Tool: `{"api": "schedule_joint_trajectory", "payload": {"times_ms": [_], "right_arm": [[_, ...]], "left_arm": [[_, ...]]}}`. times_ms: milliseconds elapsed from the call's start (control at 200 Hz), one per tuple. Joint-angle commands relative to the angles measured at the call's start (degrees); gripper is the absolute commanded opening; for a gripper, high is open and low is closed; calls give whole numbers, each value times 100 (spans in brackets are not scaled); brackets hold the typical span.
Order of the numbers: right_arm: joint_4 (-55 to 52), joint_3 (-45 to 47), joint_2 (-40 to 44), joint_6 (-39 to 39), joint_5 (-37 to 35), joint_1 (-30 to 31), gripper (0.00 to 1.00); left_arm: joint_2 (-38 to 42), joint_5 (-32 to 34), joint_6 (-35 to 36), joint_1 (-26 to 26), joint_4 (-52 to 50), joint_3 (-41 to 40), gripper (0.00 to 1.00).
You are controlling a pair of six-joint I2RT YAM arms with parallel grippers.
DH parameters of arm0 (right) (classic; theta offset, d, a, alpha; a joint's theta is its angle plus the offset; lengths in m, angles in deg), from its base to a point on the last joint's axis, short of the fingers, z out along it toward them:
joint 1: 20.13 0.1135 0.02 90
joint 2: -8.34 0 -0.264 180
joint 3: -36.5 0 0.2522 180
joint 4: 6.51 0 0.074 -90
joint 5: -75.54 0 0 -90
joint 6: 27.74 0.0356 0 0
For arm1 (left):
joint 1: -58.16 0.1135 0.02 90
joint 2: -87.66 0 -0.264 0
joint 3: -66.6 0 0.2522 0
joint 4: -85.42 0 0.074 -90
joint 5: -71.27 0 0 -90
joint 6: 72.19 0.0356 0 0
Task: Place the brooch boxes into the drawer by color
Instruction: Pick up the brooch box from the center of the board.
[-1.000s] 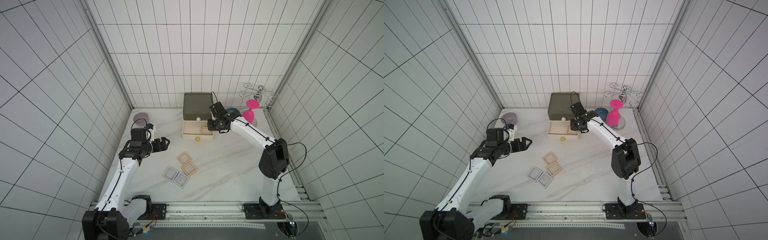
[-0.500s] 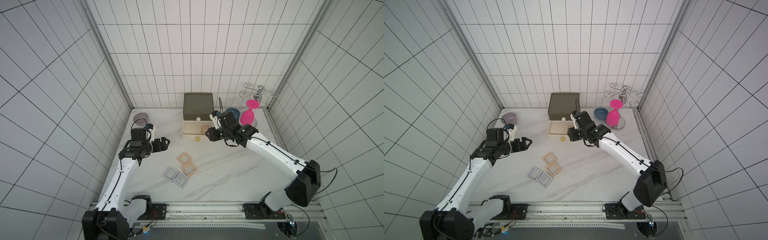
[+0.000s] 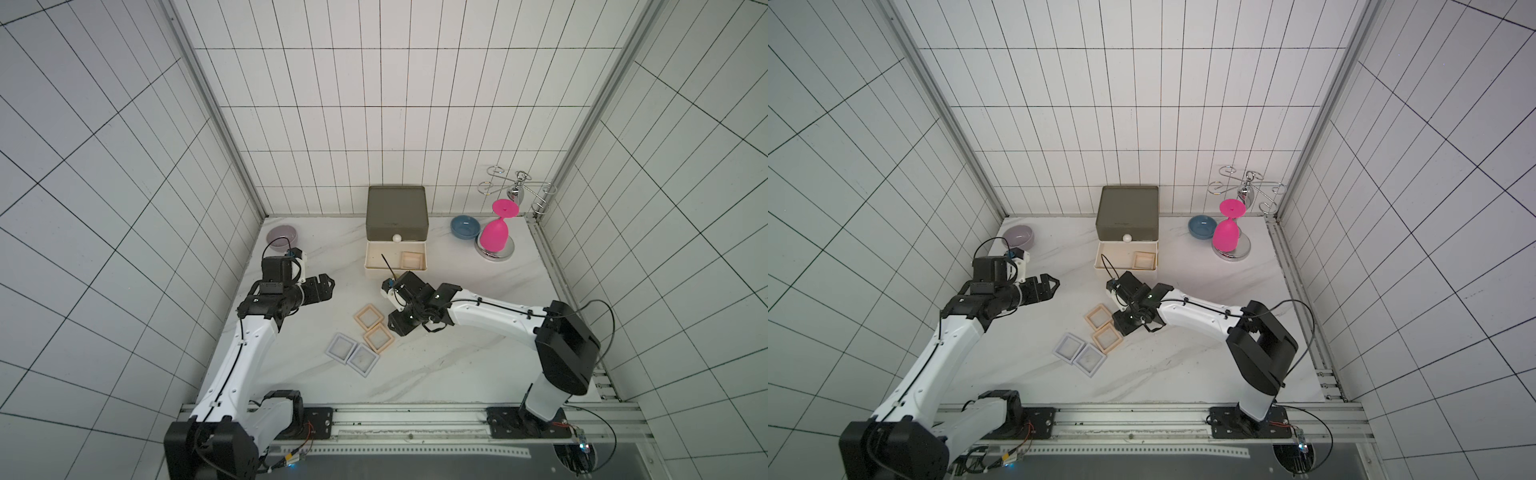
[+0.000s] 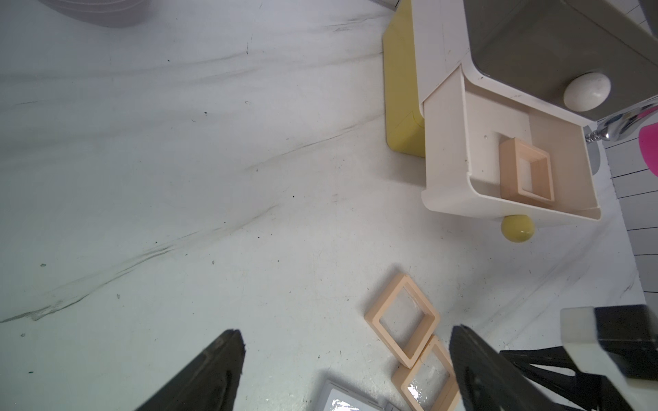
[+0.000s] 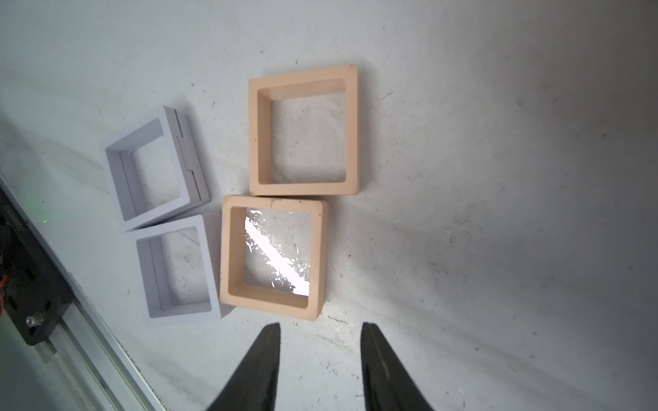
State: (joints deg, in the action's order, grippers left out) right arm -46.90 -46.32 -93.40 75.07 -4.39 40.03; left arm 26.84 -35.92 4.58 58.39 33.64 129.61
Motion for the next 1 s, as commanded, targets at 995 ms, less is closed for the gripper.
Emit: {"api": "schedule_joint_trajectory", "payload": {"times_ms": [995], "right_arm": [[-930,-1509,-1461,-440,-733,277,20]], "left_arm": [[78,97,-30,41,15,34,94]]}}
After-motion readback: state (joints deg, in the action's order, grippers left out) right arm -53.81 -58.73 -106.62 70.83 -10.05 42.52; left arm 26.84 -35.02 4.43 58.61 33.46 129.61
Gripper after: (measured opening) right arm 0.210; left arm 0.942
